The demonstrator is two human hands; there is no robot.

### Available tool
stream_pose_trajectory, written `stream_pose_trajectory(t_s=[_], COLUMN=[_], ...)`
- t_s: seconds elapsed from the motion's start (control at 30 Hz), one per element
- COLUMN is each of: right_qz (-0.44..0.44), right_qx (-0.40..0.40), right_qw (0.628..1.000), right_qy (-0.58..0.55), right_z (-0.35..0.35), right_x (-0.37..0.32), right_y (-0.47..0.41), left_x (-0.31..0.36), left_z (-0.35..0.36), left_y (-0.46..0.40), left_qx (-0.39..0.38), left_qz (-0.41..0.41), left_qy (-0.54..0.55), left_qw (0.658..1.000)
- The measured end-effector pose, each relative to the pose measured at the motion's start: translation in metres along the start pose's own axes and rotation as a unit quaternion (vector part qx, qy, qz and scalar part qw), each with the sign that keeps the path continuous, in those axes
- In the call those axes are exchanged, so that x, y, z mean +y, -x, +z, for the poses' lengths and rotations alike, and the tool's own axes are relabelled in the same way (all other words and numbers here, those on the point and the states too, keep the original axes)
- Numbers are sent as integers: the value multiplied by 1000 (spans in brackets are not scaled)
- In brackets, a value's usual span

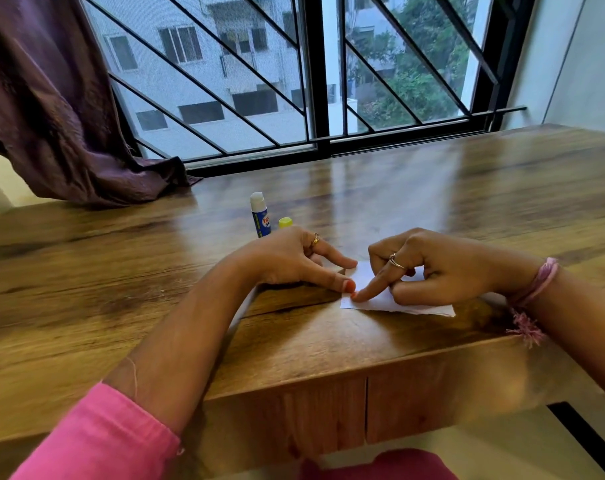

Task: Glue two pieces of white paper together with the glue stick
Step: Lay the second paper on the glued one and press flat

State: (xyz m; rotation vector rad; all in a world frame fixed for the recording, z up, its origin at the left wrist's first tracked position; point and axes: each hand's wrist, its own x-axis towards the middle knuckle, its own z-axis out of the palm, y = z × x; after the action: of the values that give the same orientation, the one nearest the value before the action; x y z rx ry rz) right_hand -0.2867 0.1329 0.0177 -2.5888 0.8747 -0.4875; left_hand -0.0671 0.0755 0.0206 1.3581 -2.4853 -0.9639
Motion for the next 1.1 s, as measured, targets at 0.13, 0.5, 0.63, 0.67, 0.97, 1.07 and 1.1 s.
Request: stream_pose_trajectory(t_s=[0.13,0.5,0.63,0.67,0.97,1.07,1.1], right_qz=[-4,14,13,15,32,31,40], right_qx=[9,35,52,54,84,106,108], right_qw=[1000,999,998,998,994,994,993], right_qy=[7,6,-26,-35,-63,-26,-2], right_z=[0,1,-1,-2,-6,-2,0], right_x=[1,-1,0,1,8,7,9], right_y=[8,27,30,32,41,39,38], left_x=[-1,-1,-2,-2,-5,-7,-8], left_z=[0,-1,-1,-1,-4,-6,-6], left_y=[-1,-1,-1,-1,0,1,1], left_qx=[9,0,-4,-4,-10,-8,-7], left_qz=[2,0,3,5,15,23,29], left_qy=[1,-8,-3,-2,-20,-34,-36], left_qw=[1000,1000,1000,1000,1000,999,999])
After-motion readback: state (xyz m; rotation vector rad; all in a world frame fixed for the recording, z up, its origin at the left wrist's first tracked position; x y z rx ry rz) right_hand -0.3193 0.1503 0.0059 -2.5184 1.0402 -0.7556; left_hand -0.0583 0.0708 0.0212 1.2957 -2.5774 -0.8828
